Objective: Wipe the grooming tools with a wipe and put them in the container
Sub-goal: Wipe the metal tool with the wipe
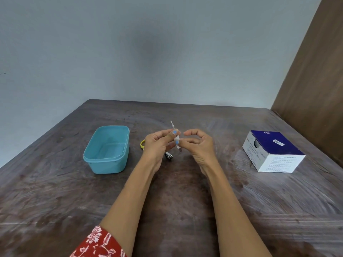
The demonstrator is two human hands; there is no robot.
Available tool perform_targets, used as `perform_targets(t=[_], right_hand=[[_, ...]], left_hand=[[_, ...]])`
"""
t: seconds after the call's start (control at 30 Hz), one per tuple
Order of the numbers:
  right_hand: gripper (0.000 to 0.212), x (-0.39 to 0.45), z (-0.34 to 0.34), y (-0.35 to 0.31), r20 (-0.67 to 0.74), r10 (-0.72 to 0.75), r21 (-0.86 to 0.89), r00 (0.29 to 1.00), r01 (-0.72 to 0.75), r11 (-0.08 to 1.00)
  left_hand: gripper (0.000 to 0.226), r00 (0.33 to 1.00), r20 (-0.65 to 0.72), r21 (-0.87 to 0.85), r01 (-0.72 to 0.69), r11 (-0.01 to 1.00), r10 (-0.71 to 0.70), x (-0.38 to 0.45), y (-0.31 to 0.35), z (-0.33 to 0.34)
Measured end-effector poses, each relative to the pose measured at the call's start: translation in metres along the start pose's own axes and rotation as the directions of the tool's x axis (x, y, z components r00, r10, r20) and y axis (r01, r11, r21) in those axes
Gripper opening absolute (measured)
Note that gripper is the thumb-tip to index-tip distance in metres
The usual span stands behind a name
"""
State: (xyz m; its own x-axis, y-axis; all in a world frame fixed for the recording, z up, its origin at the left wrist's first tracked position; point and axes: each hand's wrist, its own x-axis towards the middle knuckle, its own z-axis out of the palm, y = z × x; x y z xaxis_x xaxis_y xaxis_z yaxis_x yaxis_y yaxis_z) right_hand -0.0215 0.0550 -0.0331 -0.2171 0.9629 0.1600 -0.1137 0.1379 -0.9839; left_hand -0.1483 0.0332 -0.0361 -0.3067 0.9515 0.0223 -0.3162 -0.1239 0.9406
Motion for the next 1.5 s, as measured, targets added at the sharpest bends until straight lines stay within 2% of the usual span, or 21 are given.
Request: perform_targets(t=[0.13, 0.33, 0.5, 0.67, 0.83, 1.0, 1.13, 1.27, 1.43, 1.5], right_hand=[[0.028, -0.0001, -0.0024, 0.0012, 0.035, 0.066, -0.086, 0.997, -0.063, 0.994], [0.030, 0.0000, -0.0011, -0.0016, 0.039, 0.031, -0.061, 0.999, -0.029, 0.998], [0.028, -0.0011, -0.0024, -0.0005, 0.083, 0.085, -0.125, 0.993, -0.074, 0.989], [0.032, 0.0000, -0.0014, -0.0039, 0.043, 0.030, -0.053, 0.999, -0.028, 0.998], [0.031, -0.0006, -0.0016, -0.0015, 0.081, 0.082, -0.129, 0.993, -0.071, 0.989], [0.032, 0.0009, -0.0014, -0.0020, 0.037, 0.032, -0.043, 0.999, -0.030, 0.999], [0.031, -0.0003, -0.0026, 0.0006, 0.059, 0.083, -0.113, 0.995, -0.076, 0.991], [0.032, -0.0008, -0.0011, -0.0027, 0.035, 0.041, -0.079, 0.999, -0.038, 0.996], [0.031, -0.0013, -0.0009, 0.0006, 0.060, 0.080, -0.196, 0.995, -0.067, 0.978], [0.031, -0.0020, 0.0001, 0.0001, 0.038, 0.052, -0.181, 0.998, -0.044, 0.983]], left_hand=[[0.007, 0.998, -0.050, -0.038, -0.026, 0.999, 0.024, 0.0039, -0.0013, -0.0022], [0.010, 1.000, -0.010, -0.012, -0.021, 1.000, 0.021, 0.0026, -0.0012, -0.0021], [0.007, 0.999, -0.042, -0.030, -0.036, 0.999, 0.035, 0.0057, -0.0017, -0.0050], [0.011, 1.000, -0.005, -0.019, -0.028, 0.999, 0.028, 0.0034, -0.0016, -0.0036], [0.007, 0.999, -0.034, -0.049, -0.031, 0.998, 0.030, 0.0068, -0.0017, -0.0065], [0.011, 0.999, 0.025, -0.025, -0.029, 0.999, 0.030, 0.0017, -0.0008, -0.0042], [0.009, 1.000, -0.002, -0.035, -0.022, 0.999, 0.022, 0.0023, -0.0015, -0.0054], [0.011, 1.000, 0.000, -0.045, 0.002, 0.999, -0.002, 0.0021, -0.0020, -0.0046], [0.011, 1.000, -0.022, -0.048, 0.007, 0.999, -0.008, 0.0009, -0.0042, -0.0037], [0.013, 1.000, -0.015, -0.032, 0.004, 0.999, -0.004, 0.0008, -0.0052, -0.0035]])
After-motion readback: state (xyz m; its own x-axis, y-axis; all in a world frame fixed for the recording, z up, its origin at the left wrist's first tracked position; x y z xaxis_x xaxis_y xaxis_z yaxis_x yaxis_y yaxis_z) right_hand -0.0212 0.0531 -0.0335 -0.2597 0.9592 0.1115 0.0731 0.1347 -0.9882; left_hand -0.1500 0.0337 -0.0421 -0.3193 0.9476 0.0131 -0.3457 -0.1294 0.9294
